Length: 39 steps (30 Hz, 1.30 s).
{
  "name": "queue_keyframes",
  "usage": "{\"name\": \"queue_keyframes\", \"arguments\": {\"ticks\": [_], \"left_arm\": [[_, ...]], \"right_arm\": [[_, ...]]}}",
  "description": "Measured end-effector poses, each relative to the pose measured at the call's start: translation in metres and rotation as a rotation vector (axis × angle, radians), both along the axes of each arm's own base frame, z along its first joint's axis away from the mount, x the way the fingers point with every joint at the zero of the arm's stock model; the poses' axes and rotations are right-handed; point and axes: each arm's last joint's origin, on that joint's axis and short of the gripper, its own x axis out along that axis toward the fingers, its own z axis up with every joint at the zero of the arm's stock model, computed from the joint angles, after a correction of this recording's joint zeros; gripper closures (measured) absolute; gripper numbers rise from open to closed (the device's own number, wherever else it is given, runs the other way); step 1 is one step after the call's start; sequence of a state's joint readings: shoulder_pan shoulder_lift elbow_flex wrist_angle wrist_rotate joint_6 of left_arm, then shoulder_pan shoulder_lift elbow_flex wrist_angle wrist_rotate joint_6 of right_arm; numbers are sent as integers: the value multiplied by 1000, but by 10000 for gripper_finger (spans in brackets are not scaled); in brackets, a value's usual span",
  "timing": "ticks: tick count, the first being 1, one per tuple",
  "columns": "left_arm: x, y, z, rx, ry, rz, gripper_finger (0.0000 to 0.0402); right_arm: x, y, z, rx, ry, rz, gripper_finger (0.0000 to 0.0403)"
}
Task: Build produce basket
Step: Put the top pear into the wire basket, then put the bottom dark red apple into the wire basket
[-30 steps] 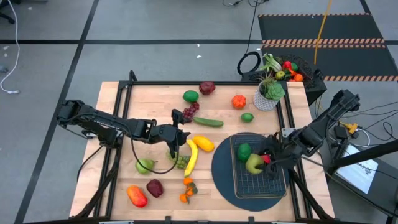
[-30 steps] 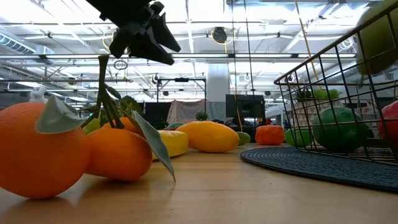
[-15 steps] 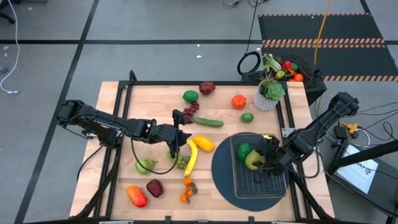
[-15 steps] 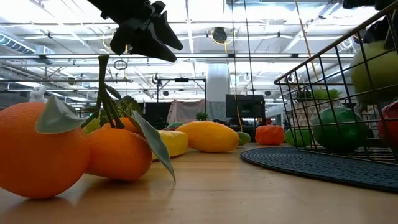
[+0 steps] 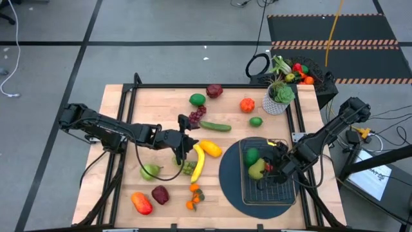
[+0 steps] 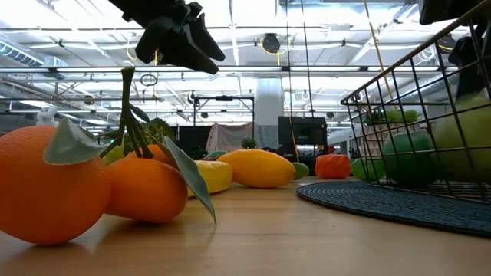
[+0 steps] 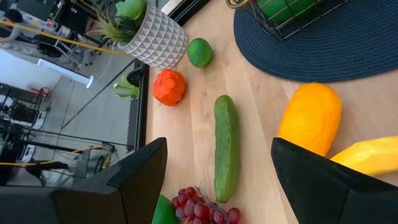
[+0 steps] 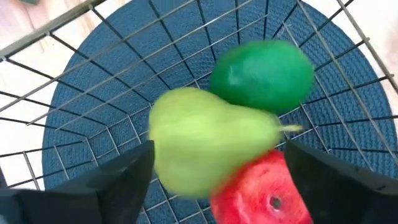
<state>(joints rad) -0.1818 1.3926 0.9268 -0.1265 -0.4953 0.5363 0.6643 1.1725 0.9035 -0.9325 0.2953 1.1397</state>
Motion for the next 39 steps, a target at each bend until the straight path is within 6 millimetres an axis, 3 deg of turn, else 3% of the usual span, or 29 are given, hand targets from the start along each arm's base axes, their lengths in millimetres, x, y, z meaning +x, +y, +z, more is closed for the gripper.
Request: {"name": "queue_keyframes", "arguments": {"ticks": [4,9,16,21,25,31,39], "left_arm": [[0,0,0,-13,-6,8,117],[0,0,0,-30,-13,19,117],[0,0,0,-58,-20,37,117],[-1,0,-2,-54,-1,38,117],[-6,-4,1,-53,0,22,117],[-19,-5,16,-93,-35,29,117],[-44,0,23,-269,-11,169,117]], "right_arm": [[-1,0,1,13,3,1,8],[-2,-2,9,40,-59,6,13],[4,-4,29,-11,-340,32,14],[14,-4,51,-254,-621,66,14],[21,-6,64,-503,-722,67,14],[38,-24,52,-675,-730,66,14],[59,-69,29,-600,-785,117,14]]}}
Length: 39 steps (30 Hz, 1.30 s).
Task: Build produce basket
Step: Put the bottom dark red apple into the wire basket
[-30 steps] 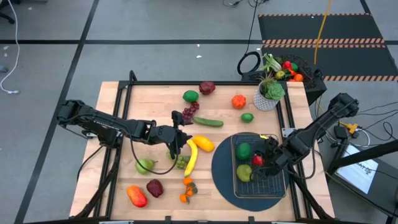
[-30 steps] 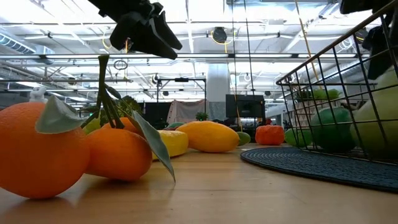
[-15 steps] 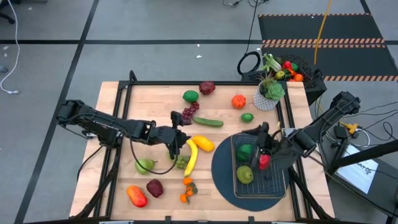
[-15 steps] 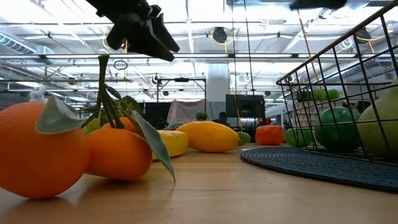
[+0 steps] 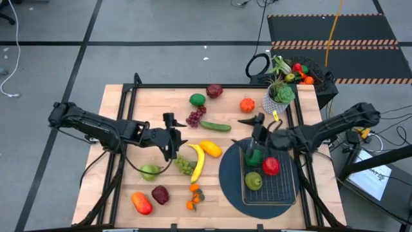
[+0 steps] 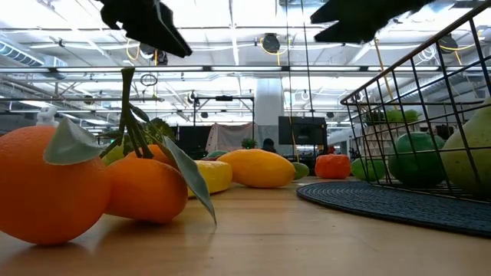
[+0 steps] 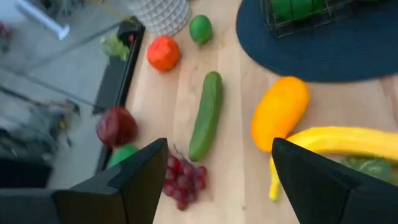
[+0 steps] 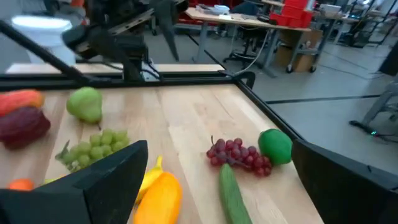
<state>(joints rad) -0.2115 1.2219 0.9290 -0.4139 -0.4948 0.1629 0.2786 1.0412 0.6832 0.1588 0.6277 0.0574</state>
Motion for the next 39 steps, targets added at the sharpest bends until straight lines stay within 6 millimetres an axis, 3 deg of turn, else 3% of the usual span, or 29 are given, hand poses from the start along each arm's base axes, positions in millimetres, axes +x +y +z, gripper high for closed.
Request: {"name": "queue_keyframes", "arguments": {"ticks": [9,19,30,35,39], "left_arm": [[-20,-12,-15,-257,148,100,117],[-44,-60,-20,-386,275,-48,117],[-64,-125,-39,-433,386,-264,117],[-64,-149,-59,-373,417,-330,113],[-64,-160,-77,-313,478,-342,86]], "right_arm": [[9,-44,8,29,-126,38,14],[10,-64,18,25,-234,27,14],[11,-59,19,110,-262,92,14],[11,-47,14,176,-229,144,14],[11,-34,13,205,-222,195,14]]}}
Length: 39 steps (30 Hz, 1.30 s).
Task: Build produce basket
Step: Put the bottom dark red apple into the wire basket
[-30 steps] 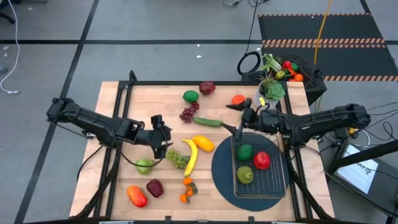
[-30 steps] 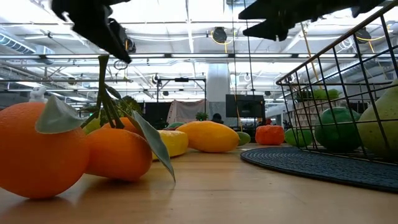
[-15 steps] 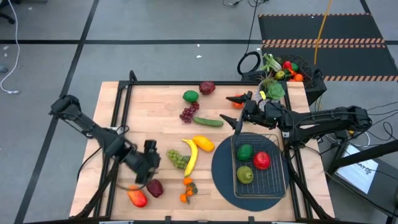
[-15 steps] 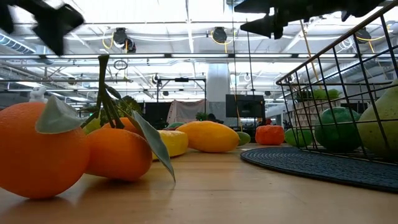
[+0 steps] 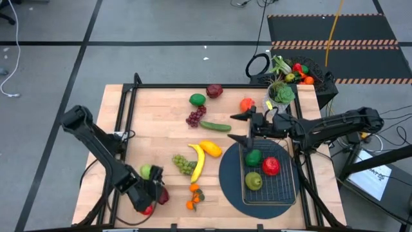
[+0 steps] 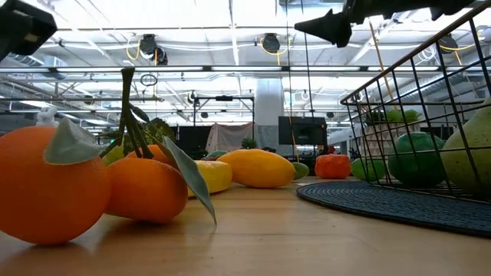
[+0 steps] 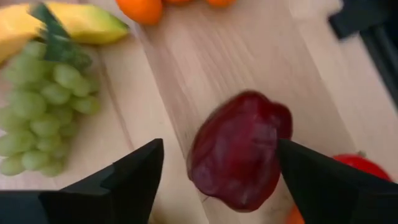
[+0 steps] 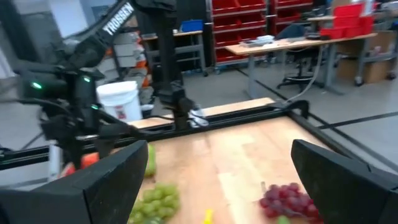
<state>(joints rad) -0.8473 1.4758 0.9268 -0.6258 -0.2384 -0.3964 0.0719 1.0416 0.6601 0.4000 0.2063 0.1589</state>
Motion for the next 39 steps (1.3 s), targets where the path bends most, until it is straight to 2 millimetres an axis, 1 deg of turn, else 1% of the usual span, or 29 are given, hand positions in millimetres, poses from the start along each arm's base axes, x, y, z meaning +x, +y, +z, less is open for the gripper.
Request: {"name": "queue_keyframes", "arguments": {"ticks": [3,6,10,14,21,27,30,33,39], "left_arm": [[-2,-6,-8,28,15,-19,58],[-5,-10,-10,34,20,-32,34],[-7,-11,-10,49,14,-61,22],[-6,-12,-14,91,12,-109,30],[-2,-15,-34,165,81,-205,54],[5,-13,-39,183,86,-189,89],[8,-10,-39,191,74,-171,104],[10,-6,-37,224,41,-142,104],[17,10,-15,294,-106,-66,90]], "right_arm": [[-1,8,0,10,-1,29,14],[-1,13,0,12,-4,51,14],[-1,16,0,4,-5,13,14],[2,16,-3,-12,10,-25,14],[9,17,-7,-12,-6,-25,14],[10,17,-6,-21,-24,-25,14],[10,17,-6,-23,-25,-25,14],[10,17,-6,-21,-25,-25,14],[12,17,-7,-20,-28,-28,14]]}}
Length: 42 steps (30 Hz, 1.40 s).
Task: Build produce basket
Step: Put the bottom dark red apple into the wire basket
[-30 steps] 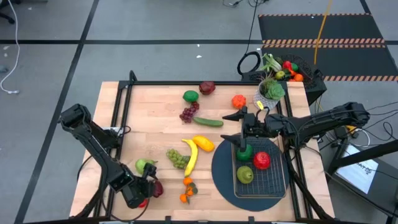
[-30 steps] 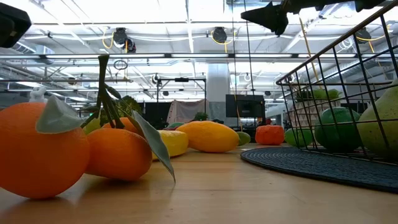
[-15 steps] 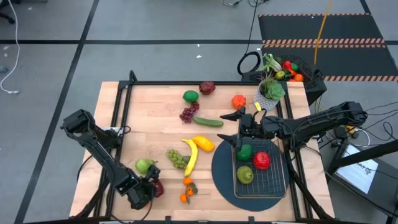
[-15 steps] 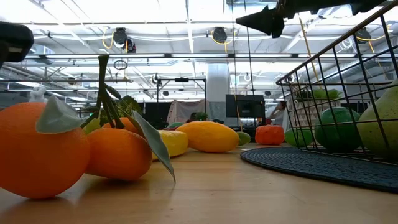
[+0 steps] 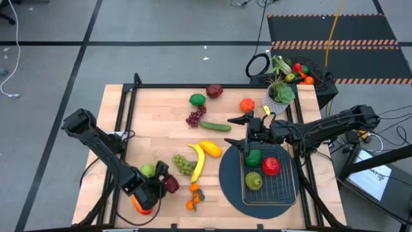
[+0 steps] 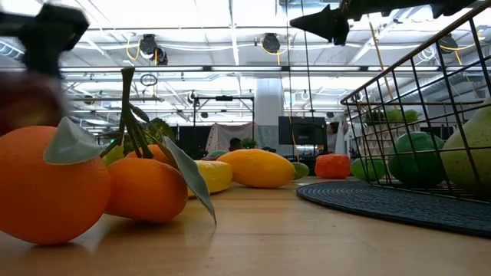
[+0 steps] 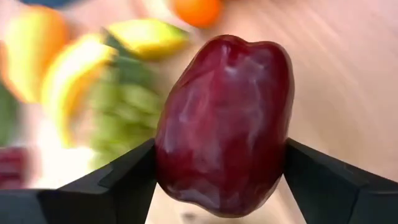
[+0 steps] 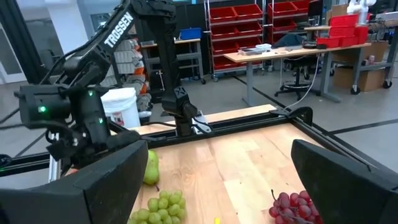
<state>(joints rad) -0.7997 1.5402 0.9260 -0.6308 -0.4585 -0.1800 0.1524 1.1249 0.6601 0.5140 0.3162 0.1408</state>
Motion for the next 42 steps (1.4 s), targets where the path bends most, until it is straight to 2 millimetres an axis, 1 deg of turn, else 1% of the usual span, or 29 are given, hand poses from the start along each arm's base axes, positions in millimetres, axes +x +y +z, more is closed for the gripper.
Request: {"name": "queue_keyframes", "arguments": {"ticks": [4,7,10,13,19,24,27,30,36,42], "left_arm": [[5,16,21,75,-135,24,94],[12,29,35,127,-224,47,99],[21,43,49,148,-320,89,96],[32,57,60,130,-393,146,91],[52,84,67,117,-463,263,90],[60,104,67,98,-474,377,90],[63,109,67,48,-477,409,90],[67,111,68,-55,-487,412,89],[73,111,71,-220,-501,380,89],[75,112,71,-315,-471,339,89]], "right_arm": [[5,1,-2,-25,-16,-1,14],[13,3,-8,-75,-10,5,14],[20,7,-13,-125,-35,12,14],[30,12,-18,-199,-14,28,14],[53,30,-27,-404,58,84,14],[67,43,-33,-566,85,146,14],[72,47,-40,-646,107,171,14],[77,47,-46,-700,126,174,14],[89,51,-55,-796,160,185,14],[96,52,-57,-825,103,157,15]]}}
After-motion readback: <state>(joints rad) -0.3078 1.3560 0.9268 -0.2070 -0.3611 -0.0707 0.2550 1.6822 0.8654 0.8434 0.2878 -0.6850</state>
